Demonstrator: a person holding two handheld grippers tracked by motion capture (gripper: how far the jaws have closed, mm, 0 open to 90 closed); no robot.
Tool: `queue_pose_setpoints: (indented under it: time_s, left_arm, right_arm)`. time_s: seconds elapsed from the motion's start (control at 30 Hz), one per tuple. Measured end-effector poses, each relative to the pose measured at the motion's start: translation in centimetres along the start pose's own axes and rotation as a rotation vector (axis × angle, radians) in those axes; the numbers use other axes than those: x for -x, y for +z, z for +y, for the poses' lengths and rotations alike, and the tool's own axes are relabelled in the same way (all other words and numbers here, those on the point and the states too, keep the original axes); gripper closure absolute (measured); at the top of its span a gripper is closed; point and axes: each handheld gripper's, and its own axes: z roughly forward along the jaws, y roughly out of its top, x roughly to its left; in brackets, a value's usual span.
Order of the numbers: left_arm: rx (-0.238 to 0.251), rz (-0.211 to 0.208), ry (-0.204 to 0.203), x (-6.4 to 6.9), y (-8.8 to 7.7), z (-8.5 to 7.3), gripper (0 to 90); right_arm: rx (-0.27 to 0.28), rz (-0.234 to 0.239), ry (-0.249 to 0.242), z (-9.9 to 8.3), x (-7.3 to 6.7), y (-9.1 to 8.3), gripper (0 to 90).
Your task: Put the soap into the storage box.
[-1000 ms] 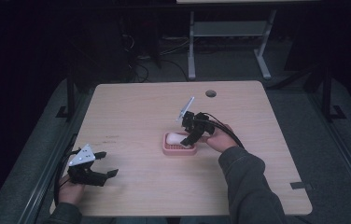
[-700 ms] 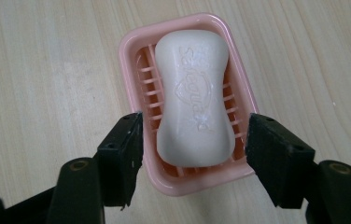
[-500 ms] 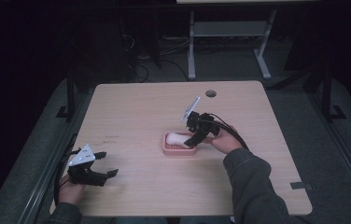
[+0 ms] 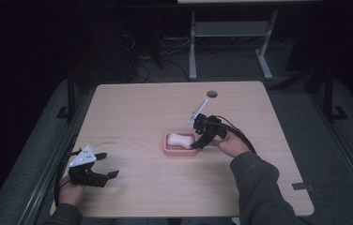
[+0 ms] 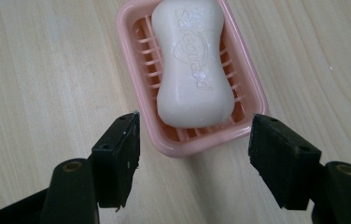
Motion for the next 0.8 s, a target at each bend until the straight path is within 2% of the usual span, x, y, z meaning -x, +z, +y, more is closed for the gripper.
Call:
queue_pose_setpoints:
  time_s: [0.17, 0.37, 0.8]
  left_arm:
    - [-0.002, 0.000, 0.000, 0.0, 0.0, 0.0, 14.0]
    - [-0.004, 0.000, 0.001, 0.0, 0.0, 0.0, 13.9]
    - [-0.004, 0.000, 0.002, 0.0, 0.0, 0.0, 13.9]
  right_arm:
    - [0.026, -0.007, 0.008, -0.8, -0.1, -0.3, 33.2]
    - [0.018, -0.003, 0.030, -1.8, 0.1, -0.4, 32.6]
    - [0.018, -0.019, 0.039, -2.6, -0.2, -1.5, 31.8]
